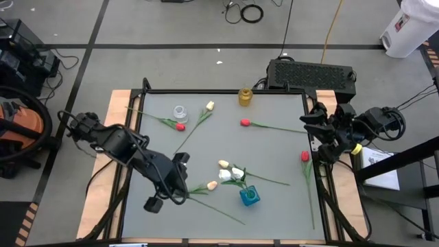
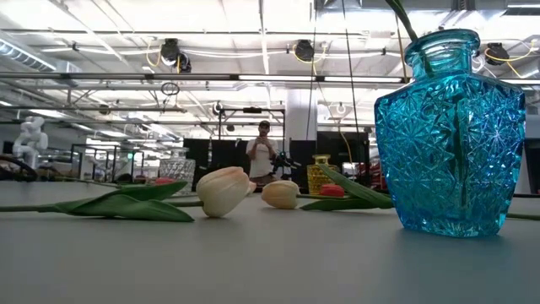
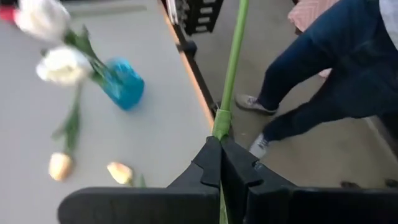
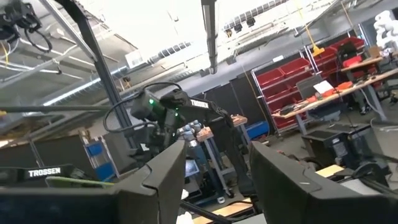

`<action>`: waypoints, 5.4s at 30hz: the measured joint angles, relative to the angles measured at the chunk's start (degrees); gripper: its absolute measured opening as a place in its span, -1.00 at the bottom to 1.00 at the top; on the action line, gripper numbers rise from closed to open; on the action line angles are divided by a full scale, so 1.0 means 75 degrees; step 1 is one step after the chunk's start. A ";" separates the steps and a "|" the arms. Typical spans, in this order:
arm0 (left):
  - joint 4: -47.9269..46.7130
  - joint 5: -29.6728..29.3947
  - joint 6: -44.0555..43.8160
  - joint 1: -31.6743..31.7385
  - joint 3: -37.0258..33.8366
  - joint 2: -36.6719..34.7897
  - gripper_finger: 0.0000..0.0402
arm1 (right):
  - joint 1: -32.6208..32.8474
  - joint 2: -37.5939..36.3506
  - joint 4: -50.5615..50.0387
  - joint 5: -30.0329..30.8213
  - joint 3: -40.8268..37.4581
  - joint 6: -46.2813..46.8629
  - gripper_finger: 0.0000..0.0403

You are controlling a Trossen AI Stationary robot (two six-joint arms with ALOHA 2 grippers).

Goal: Sort flowers into vase by color
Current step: Put the white tulip into the blue vase

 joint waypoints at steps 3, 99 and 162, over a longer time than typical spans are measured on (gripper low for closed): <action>0.0022 -0.0367 0.0412 0.0162 0.0288 0.0003 -1.00 | -0.0001 0.0013 0.0002 0.0002 0.0000 0.0280 -0.16; 0.6985 -0.1177 0.0170 0.3457 0.0583 0.1631 -1.00 | -0.0004 0.4830 -0.1271 0.2585 0.4637 -0.2492 -0.16; 0.7007 -0.0982 0.0148 0.3364 0.0572 0.1816 -1.00 | -0.0006 0.5490 -0.0152 0.2591 0.4634 -0.1554 -0.16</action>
